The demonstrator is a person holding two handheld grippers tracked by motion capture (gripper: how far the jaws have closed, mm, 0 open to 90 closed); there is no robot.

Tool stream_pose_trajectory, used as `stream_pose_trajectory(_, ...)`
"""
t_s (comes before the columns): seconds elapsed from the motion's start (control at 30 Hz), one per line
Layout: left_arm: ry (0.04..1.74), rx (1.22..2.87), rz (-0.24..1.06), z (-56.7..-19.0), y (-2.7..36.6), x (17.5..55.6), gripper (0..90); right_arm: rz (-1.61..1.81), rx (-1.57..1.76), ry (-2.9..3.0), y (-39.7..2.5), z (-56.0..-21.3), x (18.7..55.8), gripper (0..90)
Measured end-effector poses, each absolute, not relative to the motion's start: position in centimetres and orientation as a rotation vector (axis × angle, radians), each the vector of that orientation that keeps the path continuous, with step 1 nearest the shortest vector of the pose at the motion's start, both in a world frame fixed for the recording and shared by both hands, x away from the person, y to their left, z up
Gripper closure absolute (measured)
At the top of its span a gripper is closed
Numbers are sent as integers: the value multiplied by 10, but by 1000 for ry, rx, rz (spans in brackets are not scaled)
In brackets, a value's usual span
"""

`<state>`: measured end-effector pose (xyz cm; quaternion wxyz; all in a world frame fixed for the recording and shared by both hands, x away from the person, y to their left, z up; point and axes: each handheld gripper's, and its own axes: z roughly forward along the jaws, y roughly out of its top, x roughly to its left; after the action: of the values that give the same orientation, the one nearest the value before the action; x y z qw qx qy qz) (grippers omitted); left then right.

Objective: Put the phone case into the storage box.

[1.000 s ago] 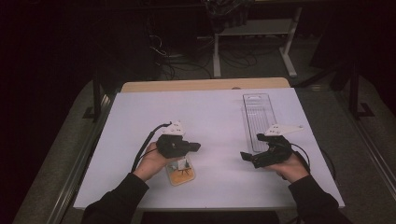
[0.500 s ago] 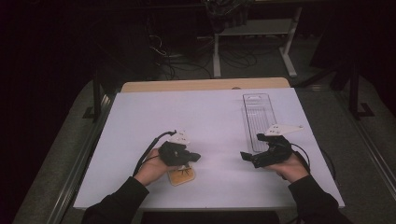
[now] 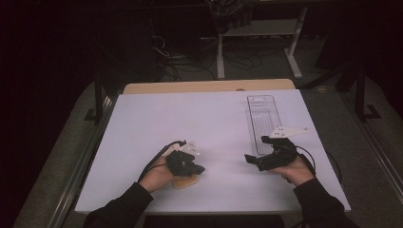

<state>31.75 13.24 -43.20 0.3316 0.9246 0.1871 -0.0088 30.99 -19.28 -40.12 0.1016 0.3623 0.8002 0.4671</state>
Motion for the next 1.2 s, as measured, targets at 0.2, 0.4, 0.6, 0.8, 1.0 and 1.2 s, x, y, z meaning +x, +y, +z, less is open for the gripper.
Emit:
stream_pose_trajectory(0.2,462,2461,-27,-435,126,315,900,1379,1056,2362,-193,-401,310,0)
stream_pose_trajectory(0.4,480,2475,-52,-434,127,314,900,1380,1057,2362,-193,-401,310,0)
stream_pose_trajectory(0.6,478,2504,-55,-432,131,309,900,1379,1056,2363,-193,-401,310,0)
stream_pose_trajectory(0.8,478,2534,-58,-430,139,304,900,1378,1065,2364,-193,-401,310,0)
stream_pose_trajectory(1.0,500,2539,-57,-429,148,299,900,1379,1064,2362,-193,-401,311,0)
stream_pose_trajectory(1.2,496,2562,-37,-428,153,296,900,1380,1063,2363,-193,-401,311,0)
